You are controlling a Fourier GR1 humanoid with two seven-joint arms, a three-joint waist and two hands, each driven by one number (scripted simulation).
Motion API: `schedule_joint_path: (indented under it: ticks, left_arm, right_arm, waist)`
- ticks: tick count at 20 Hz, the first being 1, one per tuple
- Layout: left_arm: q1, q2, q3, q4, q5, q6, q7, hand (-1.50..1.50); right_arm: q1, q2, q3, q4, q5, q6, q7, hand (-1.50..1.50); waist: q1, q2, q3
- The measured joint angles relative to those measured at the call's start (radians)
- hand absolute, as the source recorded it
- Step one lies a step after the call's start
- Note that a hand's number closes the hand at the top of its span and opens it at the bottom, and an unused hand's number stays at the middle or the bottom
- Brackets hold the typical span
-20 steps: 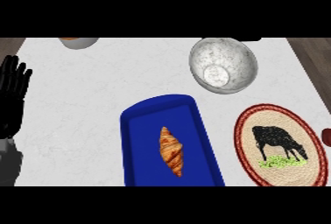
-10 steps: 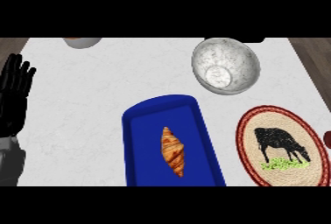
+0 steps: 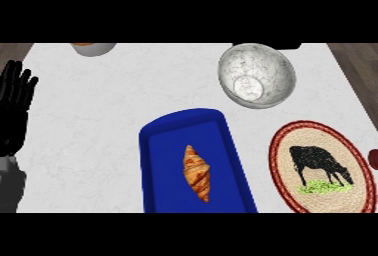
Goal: Pick the sweet potato from the placemat and place it in the bowl
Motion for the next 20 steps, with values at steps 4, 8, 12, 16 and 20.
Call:
schedule_joint_path:
  ticks: [4,8,12,16,20]
  left_arm:
    - [0.005,-0.002,0.001,-0.006,0.004,-0.010,-0.001,0.00]
    - [-0.011,-0.003,0.002,0.010,0.003,-0.018,-0.007,0.00]
    - [-0.029,-0.018,-0.010,0.009,-0.006,-0.009,-0.001,0.00]
    - [-0.046,-0.024,-0.013,0.033,-0.014,-0.012,-0.014,0.00]
    - [-0.041,-0.027,-0.016,0.012,-0.011,-0.018,-0.002,0.00]
  right_arm:
    - [-0.033,0.030,-0.030,-0.157,-0.114,0.116,0.137,1.50]
    - [-0.115,0.074,-0.005,-0.289,-0.195,0.187,0.338,1.50]
    - [-0.210,0.131,0.073,-0.368,-0.220,0.198,0.512,1.50]
    - [-0.323,0.194,0.190,-0.374,-0.196,0.190,0.636,1.50]
    - [-0.409,0.274,0.298,-0.348,-0.150,0.169,0.723,1.50]
  waist:
    - [0.007,0.002,0.001]
    - [0.019,0.006,0.001]
    - [0.030,0.009,0.002]
    - [0.038,0.012,0.002]
    - [0.043,0.013,0.002]
